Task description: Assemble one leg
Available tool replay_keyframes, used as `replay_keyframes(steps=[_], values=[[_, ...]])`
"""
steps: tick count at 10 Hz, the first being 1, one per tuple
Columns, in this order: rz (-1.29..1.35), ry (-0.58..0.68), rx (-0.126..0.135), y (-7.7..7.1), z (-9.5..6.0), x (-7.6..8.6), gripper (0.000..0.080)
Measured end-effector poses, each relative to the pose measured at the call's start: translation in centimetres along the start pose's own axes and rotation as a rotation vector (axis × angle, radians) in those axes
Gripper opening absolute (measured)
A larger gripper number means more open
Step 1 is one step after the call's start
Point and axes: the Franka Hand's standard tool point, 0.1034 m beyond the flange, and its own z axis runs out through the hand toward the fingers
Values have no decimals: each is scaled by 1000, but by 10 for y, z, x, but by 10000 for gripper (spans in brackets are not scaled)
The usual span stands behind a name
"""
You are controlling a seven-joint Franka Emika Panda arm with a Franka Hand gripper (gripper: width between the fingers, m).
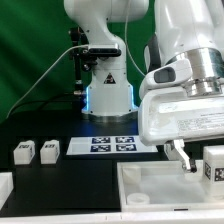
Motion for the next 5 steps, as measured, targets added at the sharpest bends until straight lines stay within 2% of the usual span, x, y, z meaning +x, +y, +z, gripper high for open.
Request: replay_keyframes(steps=[5], values=[[0, -15, 2, 0, 1, -2, 649]])
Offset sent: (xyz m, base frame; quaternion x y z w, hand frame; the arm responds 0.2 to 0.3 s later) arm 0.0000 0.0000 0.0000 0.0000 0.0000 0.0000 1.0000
